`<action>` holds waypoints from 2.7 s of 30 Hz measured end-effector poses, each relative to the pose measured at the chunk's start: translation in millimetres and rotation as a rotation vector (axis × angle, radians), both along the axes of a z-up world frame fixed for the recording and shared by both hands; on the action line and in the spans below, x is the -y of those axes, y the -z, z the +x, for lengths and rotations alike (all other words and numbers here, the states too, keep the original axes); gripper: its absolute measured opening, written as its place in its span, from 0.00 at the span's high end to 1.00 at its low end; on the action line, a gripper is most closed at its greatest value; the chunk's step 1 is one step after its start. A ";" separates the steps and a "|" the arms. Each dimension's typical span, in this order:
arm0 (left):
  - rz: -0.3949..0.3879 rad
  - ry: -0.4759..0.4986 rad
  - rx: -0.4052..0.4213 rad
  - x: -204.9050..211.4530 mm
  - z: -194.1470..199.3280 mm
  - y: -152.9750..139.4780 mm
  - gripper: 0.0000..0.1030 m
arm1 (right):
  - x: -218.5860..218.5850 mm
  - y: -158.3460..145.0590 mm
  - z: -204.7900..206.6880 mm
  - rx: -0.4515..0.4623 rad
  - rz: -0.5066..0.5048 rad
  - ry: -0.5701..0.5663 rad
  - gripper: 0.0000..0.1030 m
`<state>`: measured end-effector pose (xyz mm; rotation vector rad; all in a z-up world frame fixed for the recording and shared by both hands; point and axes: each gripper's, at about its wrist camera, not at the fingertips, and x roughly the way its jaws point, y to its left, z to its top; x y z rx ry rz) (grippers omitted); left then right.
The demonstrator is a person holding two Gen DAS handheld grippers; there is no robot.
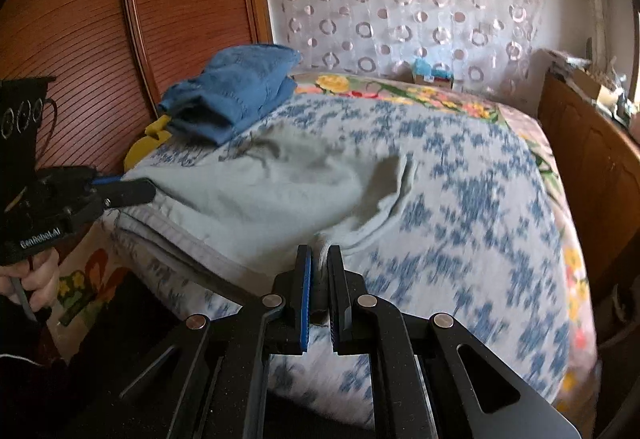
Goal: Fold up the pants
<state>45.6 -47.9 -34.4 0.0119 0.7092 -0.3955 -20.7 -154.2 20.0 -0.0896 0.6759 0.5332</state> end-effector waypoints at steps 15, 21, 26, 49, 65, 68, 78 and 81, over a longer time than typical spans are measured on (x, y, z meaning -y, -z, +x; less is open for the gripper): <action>0.007 -0.004 -0.114 2.6 -13.1 46.0 0.94 | 3.9 20.4 8.8 -0.085 0.035 0.022 0.93; 0.004 -0.002 -0.137 3.1 -19.0 56.6 0.94 | 4.3 30.5 8.1 -0.118 0.043 0.024 0.93; -0.005 0.014 -0.119 3.5 -25.5 47.1 0.94 | 7.5 25.3 3.4 -0.109 0.064 0.024 0.93; -0.045 -0.090 0.019 -14.3 63.3 -7.9 0.94 | -1.9 -2.9 71.6 0.054 0.117 0.074 0.93; -0.073 -0.157 0.018 -32.0 82.9 5.5 0.43 | -17.2 8.5 106.9 0.051 0.059 0.114 0.61; -0.053 -0.151 0.028 -34.4 77.5 7.0 0.29 | -10.3 7.1 101.6 0.072 0.042 0.108 0.52; -0.001 -0.169 -0.059 -40.2 81.5 41.5 0.29 | -7.5 36.9 98.0 0.000 -0.055 0.073 0.51; 0.000 -0.172 -0.076 -40.8 81.8 47.1 0.29 | -9.7 42.9 102.6 -0.031 -0.061 0.073 0.51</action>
